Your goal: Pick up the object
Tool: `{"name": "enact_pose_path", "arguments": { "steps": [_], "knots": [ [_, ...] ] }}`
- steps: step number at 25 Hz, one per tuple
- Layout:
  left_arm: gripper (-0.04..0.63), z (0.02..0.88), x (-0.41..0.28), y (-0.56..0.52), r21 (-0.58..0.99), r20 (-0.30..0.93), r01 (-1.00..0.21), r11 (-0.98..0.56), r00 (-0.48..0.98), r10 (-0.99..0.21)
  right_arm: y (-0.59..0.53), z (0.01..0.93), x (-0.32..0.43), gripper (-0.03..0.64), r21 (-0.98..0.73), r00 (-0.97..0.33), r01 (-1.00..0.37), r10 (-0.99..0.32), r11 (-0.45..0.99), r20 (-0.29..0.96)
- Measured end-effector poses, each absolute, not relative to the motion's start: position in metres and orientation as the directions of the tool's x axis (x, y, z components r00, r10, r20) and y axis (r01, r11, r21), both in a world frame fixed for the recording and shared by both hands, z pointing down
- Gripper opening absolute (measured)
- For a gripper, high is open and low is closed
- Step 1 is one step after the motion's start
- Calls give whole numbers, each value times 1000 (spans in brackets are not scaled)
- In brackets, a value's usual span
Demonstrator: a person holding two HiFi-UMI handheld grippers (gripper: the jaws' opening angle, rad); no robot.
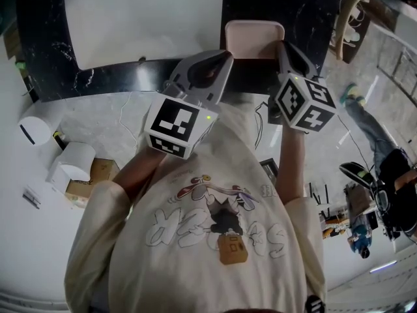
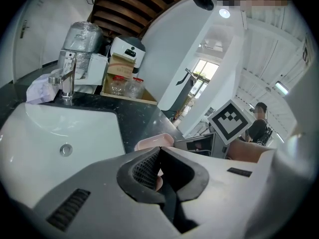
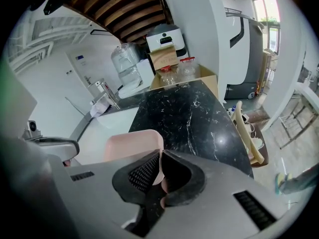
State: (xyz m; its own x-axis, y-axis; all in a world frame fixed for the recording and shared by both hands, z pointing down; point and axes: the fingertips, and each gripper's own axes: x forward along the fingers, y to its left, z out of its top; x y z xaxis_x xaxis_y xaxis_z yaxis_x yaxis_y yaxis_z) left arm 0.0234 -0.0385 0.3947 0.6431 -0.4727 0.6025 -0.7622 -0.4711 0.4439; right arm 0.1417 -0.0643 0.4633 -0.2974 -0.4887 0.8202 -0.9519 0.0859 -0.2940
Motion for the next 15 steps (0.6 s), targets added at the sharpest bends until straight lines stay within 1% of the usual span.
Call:
{"name": "enact_pose_path", "arguments": {
  "steps": [15],
  "knots": [
    [14, 372, 10, -7, 440, 568, -730, -524, 678, -467, -22, 435, 128, 31, -308, -269, -951, -542, 19, 796]
  ]
}}
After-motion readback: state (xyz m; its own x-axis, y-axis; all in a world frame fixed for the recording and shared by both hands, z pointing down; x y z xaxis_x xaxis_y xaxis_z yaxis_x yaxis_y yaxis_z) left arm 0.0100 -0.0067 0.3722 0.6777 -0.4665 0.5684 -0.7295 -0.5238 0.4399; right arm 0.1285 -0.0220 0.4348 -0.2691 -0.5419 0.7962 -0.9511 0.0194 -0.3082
